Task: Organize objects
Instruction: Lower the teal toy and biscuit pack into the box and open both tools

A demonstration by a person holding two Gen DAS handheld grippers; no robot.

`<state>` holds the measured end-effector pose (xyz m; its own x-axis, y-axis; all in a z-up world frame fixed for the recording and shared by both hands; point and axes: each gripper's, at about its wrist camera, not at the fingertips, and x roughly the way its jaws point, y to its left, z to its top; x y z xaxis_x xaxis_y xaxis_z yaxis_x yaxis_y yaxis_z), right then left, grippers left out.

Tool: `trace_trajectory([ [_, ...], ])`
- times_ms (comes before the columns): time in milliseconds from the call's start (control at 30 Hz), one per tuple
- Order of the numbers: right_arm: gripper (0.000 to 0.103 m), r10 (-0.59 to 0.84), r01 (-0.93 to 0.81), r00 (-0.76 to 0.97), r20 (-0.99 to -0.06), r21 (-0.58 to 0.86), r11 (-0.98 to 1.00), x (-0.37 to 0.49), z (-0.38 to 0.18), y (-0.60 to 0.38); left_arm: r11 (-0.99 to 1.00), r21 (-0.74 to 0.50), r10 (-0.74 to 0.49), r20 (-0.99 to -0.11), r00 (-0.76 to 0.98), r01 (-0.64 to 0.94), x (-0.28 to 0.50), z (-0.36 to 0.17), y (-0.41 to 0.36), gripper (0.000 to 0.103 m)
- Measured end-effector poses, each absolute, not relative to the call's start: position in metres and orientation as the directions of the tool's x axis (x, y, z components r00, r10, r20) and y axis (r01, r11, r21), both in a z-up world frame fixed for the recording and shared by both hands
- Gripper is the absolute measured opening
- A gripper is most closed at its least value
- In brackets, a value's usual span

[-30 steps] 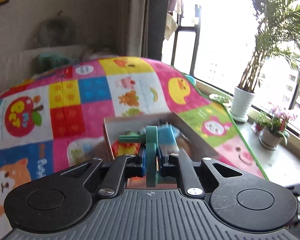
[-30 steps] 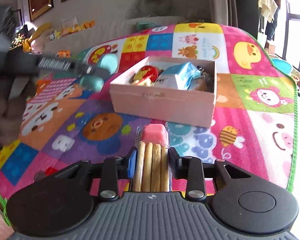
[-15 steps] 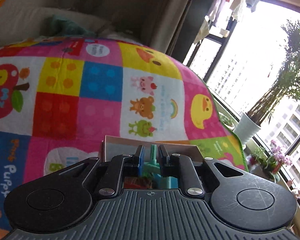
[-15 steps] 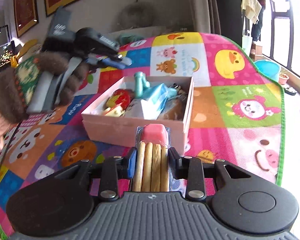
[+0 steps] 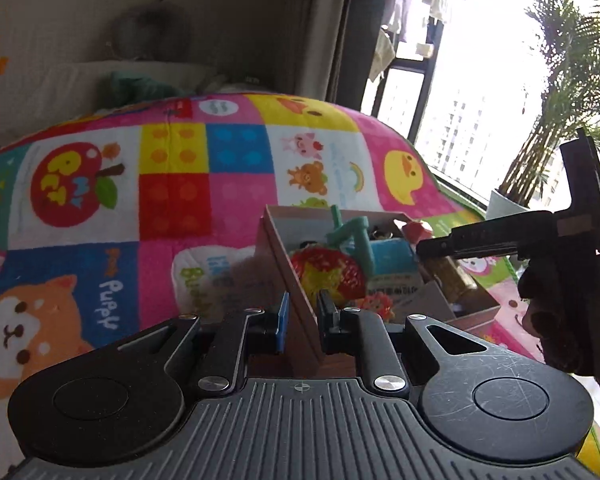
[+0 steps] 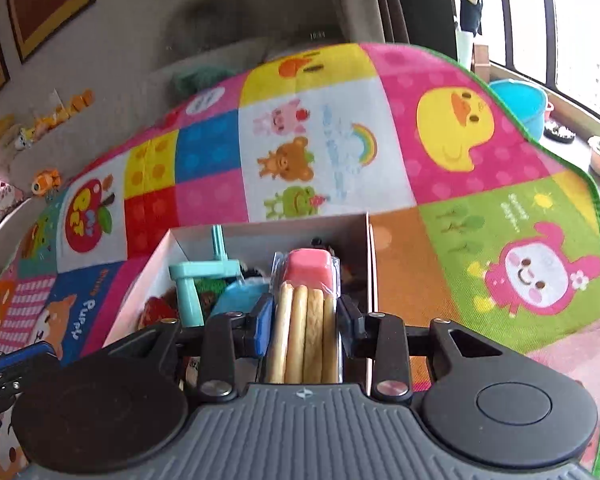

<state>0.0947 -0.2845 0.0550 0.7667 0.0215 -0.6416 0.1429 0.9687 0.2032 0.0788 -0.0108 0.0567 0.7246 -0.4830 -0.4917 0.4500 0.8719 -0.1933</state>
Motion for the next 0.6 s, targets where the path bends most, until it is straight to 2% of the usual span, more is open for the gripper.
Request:
trace_trajectory([
  [67,0.042,0.013,0.143,0.782,-0.624,0.200,0.969,0.085,0.059,-0.285,0.872,-0.217,-0.485,-0.506,0.713,0.439,0.080,0.048,-0.005,0.017],
  [200,0.042,0.002,0.165,0.790,-0.613,0.215,0.963,0.067,0.067,-0.294,0.864,-0.264,-0.502,-0.505,0.702,0.428,0.089,0.038,-0.006,0.017],
  [300,0.044,-0.052,0.159,0.806,-0.590,0.132,0.978,0.040,0.068,-0.290,0.850,-0.314,-0.526,-0.493,0.692,0.423,0.098,0.042,-0.014,0.017],
  [367,0.060,-0.066,0.121,0.817,-0.573,0.058,0.991,0.021,0.065,-0.282,0.847,-0.316,-0.532,-0.520,0.668,0.427,0.107,0.042,-0.024,0.017],
  [433,0.063,-0.046,0.058,0.806,-0.591,0.001,0.998,0.007,0.056,-0.274,0.876,-0.272,-0.479,-0.578,0.661,0.398,0.119,0.038,-0.037,0.017],
  [467,0.063,-0.037,0.030,0.798,-0.601,-0.021,0.999,0.002,0.051,-0.270,0.895,-0.243,-0.440,-0.610,0.659,0.373,0.124,0.035,-0.042,0.027],
  [533,0.063,-0.020,-0.011,0.796,-0.604,-0.047,0.999,-0.004,0.044,-0.266,0.921,-0.216,-0.382,-0.659,0.648,0.324,0.133,0.029,-0.049,0.038],
  [600,0.060,-0.018,-0.022,0.780,-0.626,-0.057,0.998,-0.002,0.034,-0.264,0.942,-0.179,-0.326,-0.698,0.638,0.285,0.139,0.023,-0.054,0.044],
])
